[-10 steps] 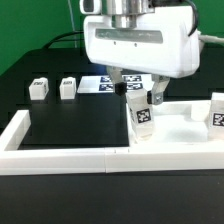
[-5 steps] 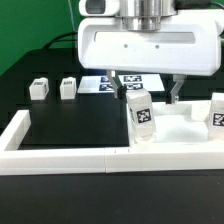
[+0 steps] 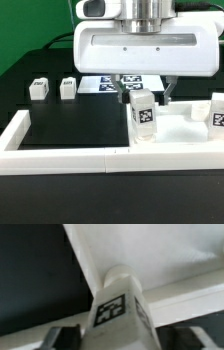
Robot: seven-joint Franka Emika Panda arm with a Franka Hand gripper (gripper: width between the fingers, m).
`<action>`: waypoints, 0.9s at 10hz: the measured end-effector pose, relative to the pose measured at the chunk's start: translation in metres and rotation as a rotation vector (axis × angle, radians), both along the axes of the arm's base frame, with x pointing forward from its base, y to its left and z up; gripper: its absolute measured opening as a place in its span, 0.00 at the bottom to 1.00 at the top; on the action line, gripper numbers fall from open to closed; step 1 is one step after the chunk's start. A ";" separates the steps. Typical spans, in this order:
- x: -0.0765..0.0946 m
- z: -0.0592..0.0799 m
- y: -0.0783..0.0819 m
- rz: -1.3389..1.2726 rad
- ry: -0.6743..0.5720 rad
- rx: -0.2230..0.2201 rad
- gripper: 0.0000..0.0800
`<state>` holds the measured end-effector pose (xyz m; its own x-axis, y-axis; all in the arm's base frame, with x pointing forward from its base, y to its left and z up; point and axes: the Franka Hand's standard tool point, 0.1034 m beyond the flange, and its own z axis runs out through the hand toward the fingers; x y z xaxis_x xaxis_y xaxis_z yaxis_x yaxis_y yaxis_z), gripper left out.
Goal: Assemble square table
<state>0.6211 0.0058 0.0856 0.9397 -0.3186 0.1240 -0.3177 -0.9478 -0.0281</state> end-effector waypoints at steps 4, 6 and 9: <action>-0.001 -0.001 0.002 -0.258 -0.002 0.045 0.36; -0.001 -0.001 0.002 -0.397 -0.002 0.070 0.36; 0.000 -0.002 0.003 -0.776 0.050 0.152 0.36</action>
Offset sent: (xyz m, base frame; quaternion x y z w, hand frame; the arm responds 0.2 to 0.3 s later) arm 0.0000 0.0000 0.0000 0.0000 0.0000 0.1938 0.9810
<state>0.6211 0.0091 0.0838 0.4452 -0.8954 -0.0103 -0.8907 -0.4416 -0.1076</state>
